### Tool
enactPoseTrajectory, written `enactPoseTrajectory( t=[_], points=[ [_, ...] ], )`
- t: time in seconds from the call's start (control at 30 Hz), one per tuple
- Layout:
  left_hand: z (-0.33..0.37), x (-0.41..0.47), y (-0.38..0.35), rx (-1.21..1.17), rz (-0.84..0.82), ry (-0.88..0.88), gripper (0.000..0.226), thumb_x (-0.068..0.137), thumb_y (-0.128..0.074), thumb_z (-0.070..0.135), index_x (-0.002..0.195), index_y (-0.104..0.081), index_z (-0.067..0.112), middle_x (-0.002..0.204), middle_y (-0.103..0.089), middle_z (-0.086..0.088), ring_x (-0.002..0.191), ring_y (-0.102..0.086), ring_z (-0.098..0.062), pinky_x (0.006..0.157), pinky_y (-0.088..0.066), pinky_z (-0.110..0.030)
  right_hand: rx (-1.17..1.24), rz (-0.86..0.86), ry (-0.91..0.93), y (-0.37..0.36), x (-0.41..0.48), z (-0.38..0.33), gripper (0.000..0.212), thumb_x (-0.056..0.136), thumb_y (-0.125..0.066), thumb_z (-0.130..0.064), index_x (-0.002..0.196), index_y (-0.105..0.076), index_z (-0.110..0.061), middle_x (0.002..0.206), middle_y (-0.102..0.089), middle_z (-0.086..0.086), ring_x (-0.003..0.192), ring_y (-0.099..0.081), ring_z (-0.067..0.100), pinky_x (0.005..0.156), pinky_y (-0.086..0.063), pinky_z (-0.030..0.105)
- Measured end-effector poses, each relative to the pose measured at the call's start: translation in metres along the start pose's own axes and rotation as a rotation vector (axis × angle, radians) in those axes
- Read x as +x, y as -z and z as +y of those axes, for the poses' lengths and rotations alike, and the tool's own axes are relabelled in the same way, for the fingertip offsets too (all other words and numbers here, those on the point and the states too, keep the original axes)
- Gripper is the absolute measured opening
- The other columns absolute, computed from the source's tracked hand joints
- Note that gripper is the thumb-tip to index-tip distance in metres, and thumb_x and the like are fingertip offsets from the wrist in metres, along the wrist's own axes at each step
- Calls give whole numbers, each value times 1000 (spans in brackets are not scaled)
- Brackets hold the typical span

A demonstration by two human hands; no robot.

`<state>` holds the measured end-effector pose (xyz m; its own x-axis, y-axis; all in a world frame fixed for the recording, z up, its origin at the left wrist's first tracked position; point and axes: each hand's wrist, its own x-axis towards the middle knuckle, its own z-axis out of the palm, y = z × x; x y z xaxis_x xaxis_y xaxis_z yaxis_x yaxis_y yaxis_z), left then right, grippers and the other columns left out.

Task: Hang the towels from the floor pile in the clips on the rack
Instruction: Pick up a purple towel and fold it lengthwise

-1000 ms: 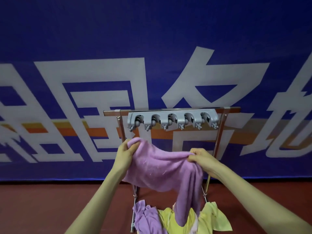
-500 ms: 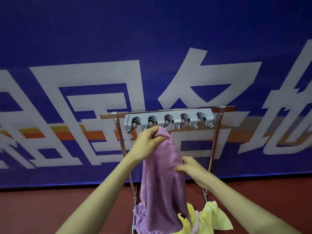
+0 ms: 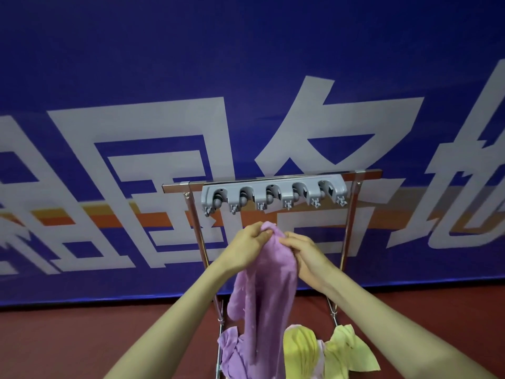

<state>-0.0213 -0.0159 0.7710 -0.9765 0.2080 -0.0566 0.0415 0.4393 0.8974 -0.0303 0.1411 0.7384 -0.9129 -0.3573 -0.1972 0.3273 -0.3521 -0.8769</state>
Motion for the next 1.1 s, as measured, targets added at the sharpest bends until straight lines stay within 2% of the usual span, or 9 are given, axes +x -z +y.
enactPoseTrajectory(
  t=[0.13, 0.3, 0.4, 0.53, 0.67, 0.8, 0.87, 1.0, 1.1],
  points=[
    [-9, -10, -2, -88, -11, 41, 46, 88, -55, 44, 111, -60, 5, 109, -68, -19, 103, -64, -35, 93, -50, -53, -13, 38, 15, 0, -2, -5, 17, 92, -53, -6, 75, -54, -7, 71, -60, 12, 64, -60, 19, 61, -48, 28],
    [-24, -20, -7, -212, -84, 94, 30, 82, -75, 23, 107, -68, 7, 98, -75, -8, 88, -73, -22, 81, -58, -35, -119, 31, 75, -8, -5, -25, 21, 91, -55, -6, 70, -54, -10, 64, -56, 6, 56, -53, 15, 51, -44, 23],
    [-35, -27, -8, -90, -131, 136, 13, 79, -77, 21, 87, -74, 11, 82, -76, -3, 74, -72, -17, 69, -58, -27, -105, 50, 114, -10, -3, -40, 17, 90, -56, -7, 73, -54, -10, 62, -53, 3, 55, -51, 14, 49, -43, 20],
    [-70, -35, -4, -43, -141, 240, 29, 76, -79, 33, 90, -75, 8, 90, -76, -9, 83, -73, -25, 77, -60, -38, -29, 103, 177, -6, -3, -66, 16, 87, -58, -6, 73, -60, -12, 62, -59, 1, 55, -56, 12, 51, -46, 20],
    [-107, -36, -3, 255, -212, 297, 24, 80, -74, 34, 67, -66, 16, 70, -66, 2, 61, -60, -9, 63, -48, -27, 57, 179, 221, -3, -5, -86, 17, 88, -59, -5, 73, -60, -13, 58, -64, -2, 53, -59, 9, 48, -47, 17],
    [-137, -37, -12, 366, -271, 392, 35, 62, -68, 48, 76, -65, 16, 75, -63, -2, 69, -56, -16, 69, -49, -32, 51, 227, 254, -3, -6, -97, 13, 88, -61, -8, 76, -60, -13, 63, -63, -1, 56, -60, 9, 51, -49, 17],
    [-148, -38, -15, 246, -221, 422, 46, 56, -67, 53, 80, -69, 14, 77, -63, -2, 71, -57, -15, 69, -46, -28, 44, 229, 280, -2, -6, -102, 10, 88, -62, -8, 78, -62, -13, 69, -63, 0, 60, -60, 10, 54, -50, 19],
    [-155, -41, -12, -221, -23, 481, 27, 84, -71, 24, 101, -72, 2, 97, -74, -12, 86, -68, -22, 73, -54, -22, 14, 245, 323, 6, -7, -113, 10, 89, -61, -12, 79, -61, -14, 69, -62, -2, 59, -60, 8, 54, -49, 21],
    [-155, -36, -7, -489, 190, 547, 26, 87, -68, 19, 104, -69, -1, 91, -73, -10, 80, -66, -17, 71, -52, -23, -23, 273, 331, 17, -5, -113, 14, 93, -56, -13, 79, -56, -14, 68, -57, -1, 58, -56, 9, 50, -46, 19]
  ],
)
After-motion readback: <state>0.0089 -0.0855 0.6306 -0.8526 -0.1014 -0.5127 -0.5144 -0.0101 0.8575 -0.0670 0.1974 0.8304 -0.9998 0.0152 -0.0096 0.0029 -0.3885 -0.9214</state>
